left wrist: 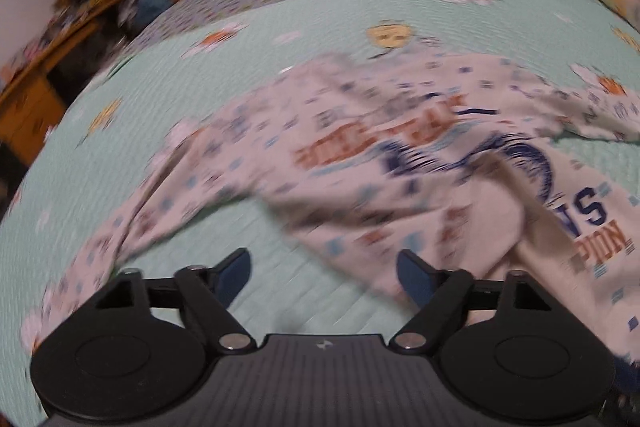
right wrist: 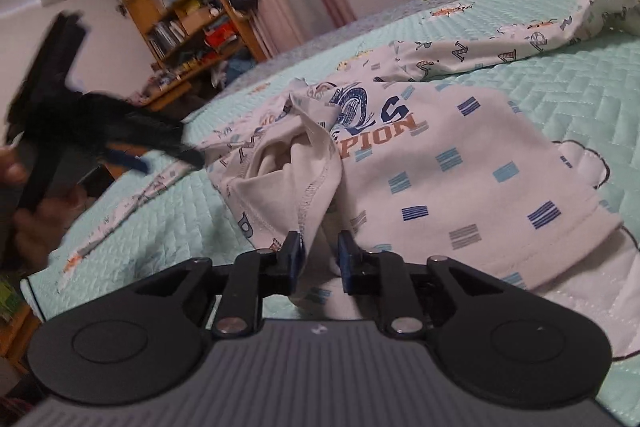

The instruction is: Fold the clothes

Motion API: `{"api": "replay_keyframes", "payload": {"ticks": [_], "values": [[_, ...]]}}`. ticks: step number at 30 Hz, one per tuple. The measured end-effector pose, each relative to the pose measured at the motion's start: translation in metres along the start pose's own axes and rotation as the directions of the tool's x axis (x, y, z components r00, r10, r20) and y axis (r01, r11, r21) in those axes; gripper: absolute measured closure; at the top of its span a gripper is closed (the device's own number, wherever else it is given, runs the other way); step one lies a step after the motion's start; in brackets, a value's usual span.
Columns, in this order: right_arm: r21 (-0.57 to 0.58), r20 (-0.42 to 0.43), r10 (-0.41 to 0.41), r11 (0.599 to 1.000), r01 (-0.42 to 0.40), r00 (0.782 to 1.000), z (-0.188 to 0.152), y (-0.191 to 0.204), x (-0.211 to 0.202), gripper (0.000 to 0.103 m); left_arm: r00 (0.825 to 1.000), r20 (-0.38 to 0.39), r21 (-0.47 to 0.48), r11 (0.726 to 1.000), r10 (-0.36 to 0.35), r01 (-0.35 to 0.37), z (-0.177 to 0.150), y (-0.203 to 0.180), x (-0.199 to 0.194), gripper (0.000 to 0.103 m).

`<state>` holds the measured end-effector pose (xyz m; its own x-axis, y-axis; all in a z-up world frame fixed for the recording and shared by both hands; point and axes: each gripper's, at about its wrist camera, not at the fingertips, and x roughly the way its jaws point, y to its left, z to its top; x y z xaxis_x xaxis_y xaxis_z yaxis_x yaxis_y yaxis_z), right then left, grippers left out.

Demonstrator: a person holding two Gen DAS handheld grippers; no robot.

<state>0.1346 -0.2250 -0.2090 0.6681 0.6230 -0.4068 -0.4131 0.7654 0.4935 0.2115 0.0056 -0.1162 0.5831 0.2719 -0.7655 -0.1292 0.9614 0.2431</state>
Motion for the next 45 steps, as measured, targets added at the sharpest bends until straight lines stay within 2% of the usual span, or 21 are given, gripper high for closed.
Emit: {"api": "replay_keyframes", "payload": {"ticks": [3, 4, 7, 9, 10, 14, 16, 22, 23, 24, 28, 31, 33, 34, 35, 37, 40, 42, 43, 45], "values": [[0.046, 0.014, 0.037, 0.998, -0.037, 0.999, 0.000, -0.008, -0.003, 0.081, 1.000, -0.006, 0.072, 0.997, -0.003, 0.003, 0.015, -0.029, 0.017, 0.030], [0.060, 0.018, 0.048, 0.997, -0.049, 0.999, 0.000, -0.011, -0.004, 0.081, 1.000, -0.014, 0.087, 0.996, 0.014, -0.013, 0.017, -0.035, 0.024, 0.035], [0.095, 0.030, 0.077, 0.992, -0.080, 0.997, -0.001, -0.017, -0.005, 0.080, 0.999, -0.028, 0.098, 0.995, 0.025, -0.023, 0.015, -0.045, 0.042, 0.064], [0.095, 0.033, 0.080, 0.992, -0.083, 0.996, -0.001, -0.017, -0.004, 0.080, 1.000, -0.014, 0.090, 0.996, 0.021, -0.019, 0.010, -0.046, 0.039, 0.097], [0.095, 0.033, 0.082, 0.992, -0.084, 0.996, -0.001, -0.017, -0.004, 0.080, 1.000, -0.003, 0.090, 0.996, 0.018, -0.017, 0.006, -0.045, 0.034, 0.103], [0.125, 0.038, 0.101, 0.986, -0.105, 0.994, 0.000, -0.021, -0.004, 0.079, 0.997, 0.068, 0.084, 0.996, 0.022, -0.028, -0.015, -0.033, -0.003, 0.103], [0.147, 0.043, 0.121, 0.981, -0.126, 0.992, 0.000, -0.024, -0.005, 0.076, 0.997, 0.064, 0.046, 0.998, 0.041, -0.044, -0.024, -0.021, -0.015, 0.103], [0.151, 0.059, 0.171, 0.972, -0.179, 0.983, -0.001, -0.023, -0.008, 0.059, 0.999, 0.034, -0.076, 0.997, 0.002, 0.001, -0.030, 0.008, -0.028, 0.103], [0.149, 0.062, 0.186, 0.970, -0.194, 0.981, 0.000, -0.023, -0.008, 0.054, 1.000, 0.029, -0.095, 0.995, -0.005, 0.008, -0.030, 0.012, -0.030, 0.103], [0.153, 0.066, 0.203, 0.965, -0.211, 0.977, 0.000, -0.023, -0.009, 0.051, 1.000, 0.025, -0.108, 0.994, 0.000, 0.003, -0.034, 0.016, -0.033, 0.103], [0.164, 0.065, 0.214, 0.961, -0.222, 0.975, 0.002, -0.023, -0.010, 0.051, 0.997, 0.015, -0.110, 0.991, 0.075, -0.073, -0.055, 0.029, -0.042, 0.103], [0.158, 0.059, 0.206, 0.964, -0.213, 0.977, 0.003, -0.020, -0.011, 0.049, 0.999, -0.013, -0.123, 0.992, 0.034, -0.036, -0.067, 0.039, -0.043, 0.103], [0.173, 0.064, 0.214, 0.960, -0.222, 0.975, 0.004, -0.021, -0.012, 0.046, 1.000, 0.023, -0.110, 0.994, 0.004, -0.002, -0.057, 0.033, -0.044, 0.103], [0.187, 0.071, 0.223, 0.955, -0.232, 0.972, 0.003, -0.023, -0.012, 0.045, 0.999, 0.041, -0.103, 0.995, -0.011, 0.015, -0.053, 0.030, -0.044, 0.093], [0.200, 0.077, 0.230, 0.950, -0.241, 0.970, 0.003, -0.025, -0.013, 0.045, 0.998, 0.055, -0.082, 0.997, -0.009, 0.013, -0.046, 0.024, -0.038, 0.079], [0.216, 0.083, 0.239, 0.944, -0.251, 0.968, 0.003, -0.028, -0.014, 0.045, 0.996, 0.084, -0.041, 0.999, -0.007, 0.010, -0.033, 0.012, -0.025, 0.060], [0.209, 0.076, 0.238, 0.946, -0.249, 0.968, 0.002, -0.026, -0.014, 0.045, 0.992, 0.127, 0.021, 1.000, -0.005, 0.003, -0.012, -0.006, -0.006, 0.049], [0.191, 0.067, 0.228, 0.952, -0.237, 0.971, 0.003, -0.024, -0.013, 0.045, 0.994, 0.109, 0.087, 0.996, -0.028, 0.018, -0.006, -0.017, 0.008, 0.045], [0.187, 0.064, 0.226, 0.954, -0.234, 0.972, 0.003, -0.024, -0.012, 0.045, 0.994, 0.101, 0.120, 0.992, -0.039, 0.027, -0.004, -0.022, 0.015, 0.046], [0.183, 0.060, 0.223, 0.956, -0.231, 0.973, 0.004, -0.023, -0.011, 0.045, 0.999, 0.040, 0.095, 0.995, -0.032, 0.028, -0.009, -0.018, 0.025, 0.089]]}}
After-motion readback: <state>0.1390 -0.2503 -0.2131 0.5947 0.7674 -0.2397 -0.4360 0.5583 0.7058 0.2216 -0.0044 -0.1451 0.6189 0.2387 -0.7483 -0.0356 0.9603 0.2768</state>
